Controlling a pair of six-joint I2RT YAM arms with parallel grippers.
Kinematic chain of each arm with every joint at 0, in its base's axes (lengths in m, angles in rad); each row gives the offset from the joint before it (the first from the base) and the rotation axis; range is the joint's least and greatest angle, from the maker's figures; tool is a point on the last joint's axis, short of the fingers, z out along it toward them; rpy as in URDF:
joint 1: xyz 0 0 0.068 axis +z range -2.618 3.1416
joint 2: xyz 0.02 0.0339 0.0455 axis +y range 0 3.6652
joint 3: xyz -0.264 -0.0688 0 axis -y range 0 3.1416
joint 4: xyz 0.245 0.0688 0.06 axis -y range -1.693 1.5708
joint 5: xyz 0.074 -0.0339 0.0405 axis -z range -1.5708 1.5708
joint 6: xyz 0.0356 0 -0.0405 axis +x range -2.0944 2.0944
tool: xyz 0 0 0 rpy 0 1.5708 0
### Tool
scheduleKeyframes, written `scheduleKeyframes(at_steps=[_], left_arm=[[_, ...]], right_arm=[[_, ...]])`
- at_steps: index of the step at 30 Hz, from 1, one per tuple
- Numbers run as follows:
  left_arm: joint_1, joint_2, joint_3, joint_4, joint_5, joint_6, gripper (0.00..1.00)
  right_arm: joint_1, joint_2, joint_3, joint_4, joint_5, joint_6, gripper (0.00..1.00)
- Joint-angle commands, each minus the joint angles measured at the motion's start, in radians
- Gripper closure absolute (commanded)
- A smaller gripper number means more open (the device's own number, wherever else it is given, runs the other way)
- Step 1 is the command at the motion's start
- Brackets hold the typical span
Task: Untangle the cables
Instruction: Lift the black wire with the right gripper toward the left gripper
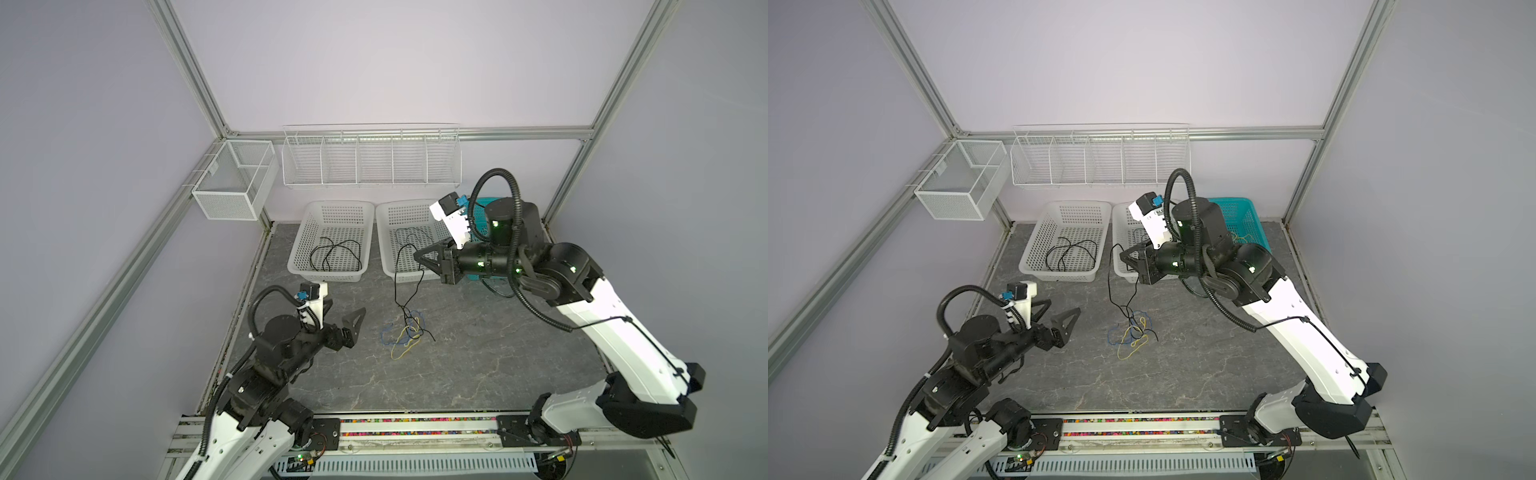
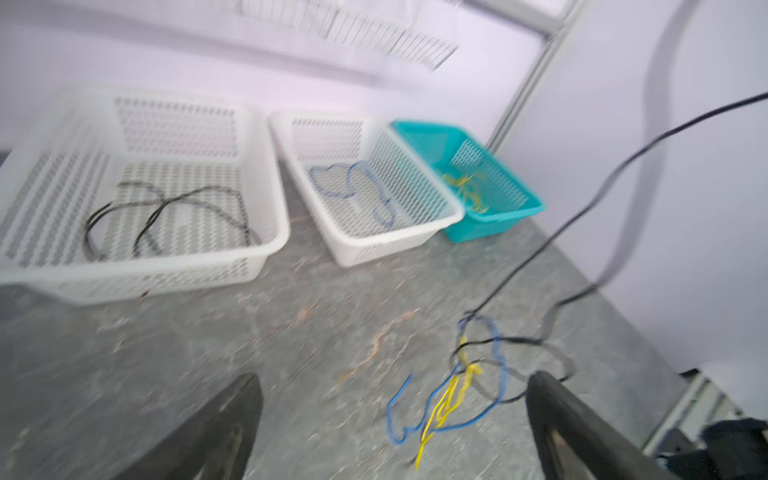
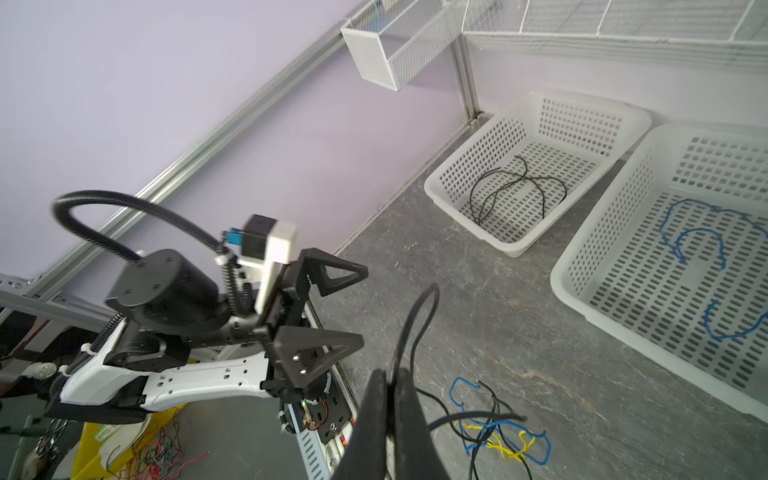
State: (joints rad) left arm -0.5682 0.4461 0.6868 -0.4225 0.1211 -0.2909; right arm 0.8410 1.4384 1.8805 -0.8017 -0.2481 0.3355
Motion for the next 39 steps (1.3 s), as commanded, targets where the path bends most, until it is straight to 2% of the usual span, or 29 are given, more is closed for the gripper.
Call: scheduleKeyframes(at_steps=[1,7,14,22,35,39], left_arm=[[-0.004,-0.04,-0.013,0.191,0.192,-0.029,0.0],[-0.004,0.005,-0.009,0.258,0.335,-0.05,0.0],[-0.004,0.115,-0.008,0.35,0.41,-0.073,0.0],[-0.004,0.178,0.018,0.277,0.358,0.044,0.0],[-0.004,0.257,-0.007,0.459,0.385,-0.036,0.0],[-0.004,0.259,-0.001,0.427,0.399,-0.028,0.1]], right_arm=[[0.006,0.017,-0.025,0.057,-0.068,-0.022,0.93],[0.007,0.02,-0.089,0.113,-0.165,-0.013,0.93],[0.024,0.004,-0.156,0.178,-0.263,-0.012,0.93],[0.06,-0.017,-0.191,0.239,-0.351,-0.016,0.93],[0.148,0.002,-0.198,0.286,-0.372,-0.001,0.93],[0.153,-0.006,-0.205,0.288,-0.361,-0.003,0.93]])
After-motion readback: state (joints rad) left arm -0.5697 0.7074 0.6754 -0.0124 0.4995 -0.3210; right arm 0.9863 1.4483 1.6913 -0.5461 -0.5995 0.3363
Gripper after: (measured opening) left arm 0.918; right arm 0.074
